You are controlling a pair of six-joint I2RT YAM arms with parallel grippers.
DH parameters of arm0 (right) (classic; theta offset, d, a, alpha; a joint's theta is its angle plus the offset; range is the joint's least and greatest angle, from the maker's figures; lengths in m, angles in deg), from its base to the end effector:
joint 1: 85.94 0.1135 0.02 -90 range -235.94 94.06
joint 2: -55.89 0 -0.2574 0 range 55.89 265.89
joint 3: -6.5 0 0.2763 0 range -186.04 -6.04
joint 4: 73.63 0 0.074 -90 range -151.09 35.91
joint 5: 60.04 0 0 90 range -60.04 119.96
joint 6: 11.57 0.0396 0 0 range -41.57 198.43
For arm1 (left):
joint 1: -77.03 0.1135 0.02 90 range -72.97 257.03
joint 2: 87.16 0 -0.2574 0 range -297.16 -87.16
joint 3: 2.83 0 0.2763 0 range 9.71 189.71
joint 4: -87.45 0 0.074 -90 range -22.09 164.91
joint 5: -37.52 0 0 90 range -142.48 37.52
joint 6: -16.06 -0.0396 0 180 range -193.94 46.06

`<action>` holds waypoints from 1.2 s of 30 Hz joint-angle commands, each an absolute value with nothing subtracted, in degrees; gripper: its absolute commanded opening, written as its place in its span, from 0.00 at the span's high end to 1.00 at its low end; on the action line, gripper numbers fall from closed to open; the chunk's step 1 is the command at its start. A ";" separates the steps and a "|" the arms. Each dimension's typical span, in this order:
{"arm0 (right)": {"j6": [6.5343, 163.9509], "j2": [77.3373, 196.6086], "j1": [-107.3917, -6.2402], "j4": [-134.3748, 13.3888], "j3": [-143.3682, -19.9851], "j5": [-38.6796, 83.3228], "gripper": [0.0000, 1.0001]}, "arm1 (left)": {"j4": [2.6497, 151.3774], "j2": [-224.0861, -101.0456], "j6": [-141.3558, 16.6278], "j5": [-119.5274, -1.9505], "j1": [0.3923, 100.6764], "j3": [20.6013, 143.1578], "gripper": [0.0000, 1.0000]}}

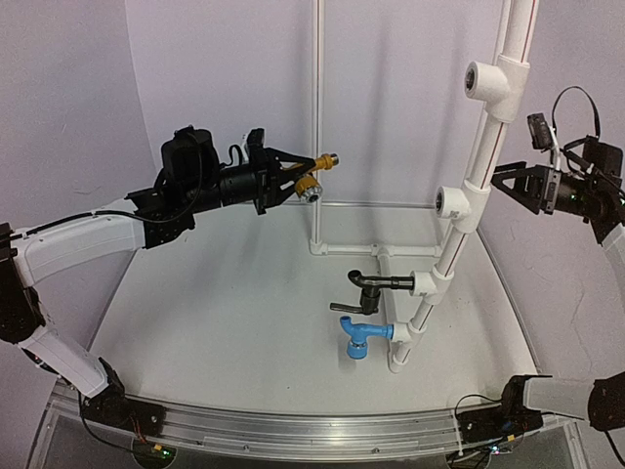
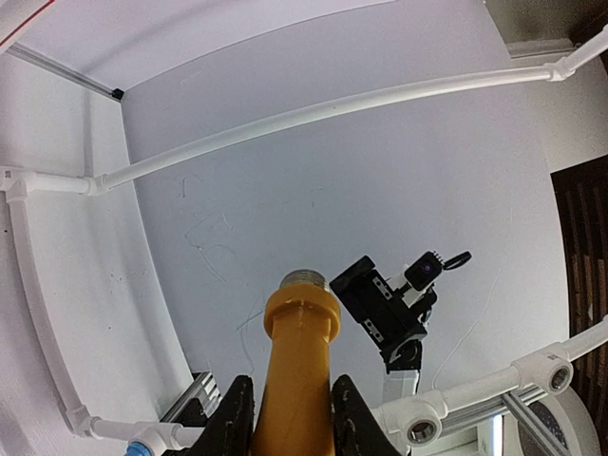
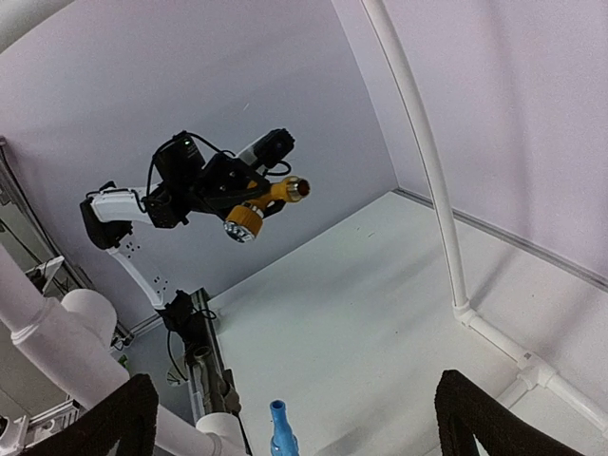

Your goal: Install the water faucets

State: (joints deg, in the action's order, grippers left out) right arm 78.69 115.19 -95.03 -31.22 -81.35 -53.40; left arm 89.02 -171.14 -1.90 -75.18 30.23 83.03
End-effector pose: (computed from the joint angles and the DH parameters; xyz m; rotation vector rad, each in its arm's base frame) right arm 0.2112 0.0060 0.4481 -0.8726 1.4984 1.1768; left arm 0.2486 -0.2871 0.3852 -0.0191 1.8738 -1.8630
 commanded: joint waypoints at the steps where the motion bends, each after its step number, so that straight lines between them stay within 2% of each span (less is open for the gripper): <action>1: 77.89 110.71 -95.43 -32.11 -82.43 -60.30 0.02 | 89.81 -167.49 -2.56 -73.77 30.45 83.08 1.00; 11: 77.82 102.39 -92.38 -34.04 -79.64 -61.08 0.02 | 89.40 -168.20 -3.17 -74.52 30.45 83.77 1.00; 18: 85.85 103.29 -90.64 -41.58 -78.59 -60.73 0.02 | 88.71 -169.18 -3.69 -74.93 30.46 84.73 1.00; 24: 89.77 107.26 -79.57 -43.04 -80.92 -53.50 0.02 | 88.50 -169.93 -4.32 -74.72 30.46 85.28 1.00; 27: 83.79 109.56 -71.67 -36.46 -83.84 -48.04 0.02 | 88.36 -170.44 -4.46 -75.08 30.50 85.59 1.00; 29: 68.67 113.23 -67.31 -21.62 -88.90 -43.89 0.02 | 88.11 -170.56 -4.66 -75.13 30.49 85.73 1.00; 31: 60.23 116.84 -62.57 -10.67 -92.50 -38.92 0.02 | 88.18 -170.37 -4.76 -74.91 30.50 85.69 1.00; 34: 58.27 119.33 -61.15 -9.79 -94.05 -37.93 0.08 | 88.02 -170.28 -5.27 -75.16 30.47 86.12 1.00; 36: 59.92 119.52 -61.12 -13.76 -93.10 -37.71 0.17 | 87.16 -170.16 -5.52 -75.41 30.48 86.66 1.00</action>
State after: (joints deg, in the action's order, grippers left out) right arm 66.10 118.77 -61.62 -17.43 -92.06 -42.02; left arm 86.65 -170.82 -3.77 -74.74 30.23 83.10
